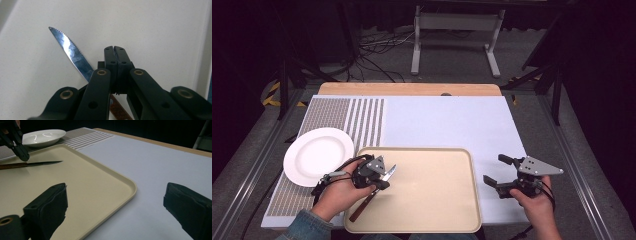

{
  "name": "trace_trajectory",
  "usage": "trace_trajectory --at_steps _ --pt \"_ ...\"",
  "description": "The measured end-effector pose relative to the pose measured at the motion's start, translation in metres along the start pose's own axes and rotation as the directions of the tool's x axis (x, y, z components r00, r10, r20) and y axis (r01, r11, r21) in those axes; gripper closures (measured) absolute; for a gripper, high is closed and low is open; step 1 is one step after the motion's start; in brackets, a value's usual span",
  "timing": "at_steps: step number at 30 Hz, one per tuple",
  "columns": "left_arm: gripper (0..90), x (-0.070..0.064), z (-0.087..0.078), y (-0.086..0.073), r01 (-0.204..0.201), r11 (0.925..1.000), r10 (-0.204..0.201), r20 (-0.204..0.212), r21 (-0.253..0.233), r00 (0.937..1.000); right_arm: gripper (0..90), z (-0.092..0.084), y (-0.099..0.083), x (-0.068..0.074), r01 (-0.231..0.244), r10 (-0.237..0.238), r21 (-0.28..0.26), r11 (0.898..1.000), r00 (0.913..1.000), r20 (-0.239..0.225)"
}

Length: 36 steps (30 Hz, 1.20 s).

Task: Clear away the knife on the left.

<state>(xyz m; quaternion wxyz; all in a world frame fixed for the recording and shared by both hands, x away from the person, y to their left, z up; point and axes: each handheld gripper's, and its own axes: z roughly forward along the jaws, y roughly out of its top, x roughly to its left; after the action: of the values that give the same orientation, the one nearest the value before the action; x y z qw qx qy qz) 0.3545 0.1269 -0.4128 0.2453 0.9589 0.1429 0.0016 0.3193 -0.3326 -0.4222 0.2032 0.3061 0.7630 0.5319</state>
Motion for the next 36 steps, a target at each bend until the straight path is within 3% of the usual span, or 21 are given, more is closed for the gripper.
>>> trace_trajectory --at_steps 6,12,23,36 --pt "90.0 0.0 0.005 0.0 -0.027 0.9982 0.026 0.016 0.054 0.9995 5.9 0.0 0.0 -0.001 -0.003 0.003 -0.001 1.0 1.0 0.0" --pt "90.0 0.002 0.009 0.0 -0.022 0.9954 0.02 0.024 0.093 0.9995 5.9 0.0 -0.001 0.0 0.0 0.0 0.001 1.0 1.0 -0.001" --pt "90.0 0.006 0.017 -0.004 -0.012 0.9928 0.006 0.045 0.119 0.999 5.9 0.0 -0.001 -0.001 -0.001 0.001 0.002 1.0 1.0 -0.001" --pt "90.0 0.01 0.014 -0.008 0.02 0.9923 -0.022 0.015 0.123 0.9997 5.9 0.0 -0.001 0.0 0.002 -0.002 0.006 1.0 1.0 -0.002"
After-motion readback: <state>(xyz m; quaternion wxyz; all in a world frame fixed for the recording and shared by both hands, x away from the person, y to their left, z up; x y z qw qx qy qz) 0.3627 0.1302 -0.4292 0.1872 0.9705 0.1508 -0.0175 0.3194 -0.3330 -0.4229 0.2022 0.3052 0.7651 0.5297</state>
